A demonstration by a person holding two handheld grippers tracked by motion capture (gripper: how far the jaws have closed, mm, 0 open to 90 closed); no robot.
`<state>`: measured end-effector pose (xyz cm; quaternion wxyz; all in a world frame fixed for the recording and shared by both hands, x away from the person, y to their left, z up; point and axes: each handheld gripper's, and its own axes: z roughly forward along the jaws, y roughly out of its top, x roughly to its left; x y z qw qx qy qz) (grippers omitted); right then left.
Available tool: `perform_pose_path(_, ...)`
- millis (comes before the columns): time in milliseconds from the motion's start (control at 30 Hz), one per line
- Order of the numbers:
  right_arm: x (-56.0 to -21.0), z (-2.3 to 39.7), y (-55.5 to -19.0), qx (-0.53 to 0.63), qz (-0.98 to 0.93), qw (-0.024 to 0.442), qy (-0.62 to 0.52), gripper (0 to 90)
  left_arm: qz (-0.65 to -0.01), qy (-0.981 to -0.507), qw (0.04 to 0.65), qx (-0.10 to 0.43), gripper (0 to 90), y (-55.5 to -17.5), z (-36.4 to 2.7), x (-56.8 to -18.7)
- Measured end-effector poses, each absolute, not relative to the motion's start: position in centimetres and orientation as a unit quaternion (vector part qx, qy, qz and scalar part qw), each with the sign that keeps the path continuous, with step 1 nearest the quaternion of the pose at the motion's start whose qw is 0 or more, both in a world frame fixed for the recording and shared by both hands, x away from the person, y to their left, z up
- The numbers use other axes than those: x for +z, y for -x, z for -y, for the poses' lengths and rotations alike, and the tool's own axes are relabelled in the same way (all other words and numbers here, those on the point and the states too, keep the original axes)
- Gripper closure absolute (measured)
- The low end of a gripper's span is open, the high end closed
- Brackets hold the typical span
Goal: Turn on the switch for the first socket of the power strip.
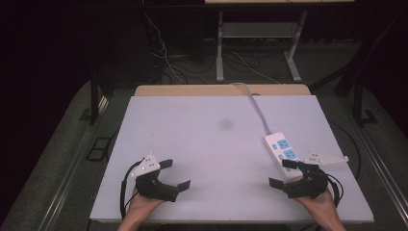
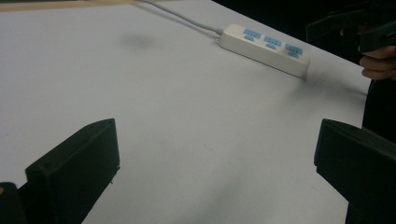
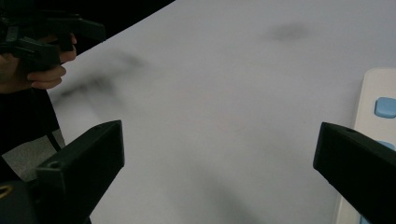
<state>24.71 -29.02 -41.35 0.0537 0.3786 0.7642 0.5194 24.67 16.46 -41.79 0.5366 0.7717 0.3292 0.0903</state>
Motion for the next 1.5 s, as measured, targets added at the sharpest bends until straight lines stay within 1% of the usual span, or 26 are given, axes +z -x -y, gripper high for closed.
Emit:
perform_pose_path(767,-41.4,29.0,-24.6,0.505,-0.776,0.044,-0.376,1.6,-0.327,-0.773,0.538,0.085,0.0,-24.7,-16.2,-41.9)
perform_pose_path(1367,-40.7,29.2,-24.6,0.490,-0.781,0.034,-0.386,1.7,-0.328,-0.775,0.532,0.092,0.0,-25.1,-16.0,-42.1)
perform_pose_path(1433,-40.5,29.2,-24.7,0.492,-0.782,0.031,-0.381,4.5,-0.329,-0.775,0.532,0.091,0.0,-25.2,-16.1,-42.2)
perform_pose_path(1500,-40.3,29.1,-24.7,0.487,-0.786,0.030,-0.379,4.5,-0.330,-0.774,0.533,0.090,0.0,-25.2,-16.1,-42.2)
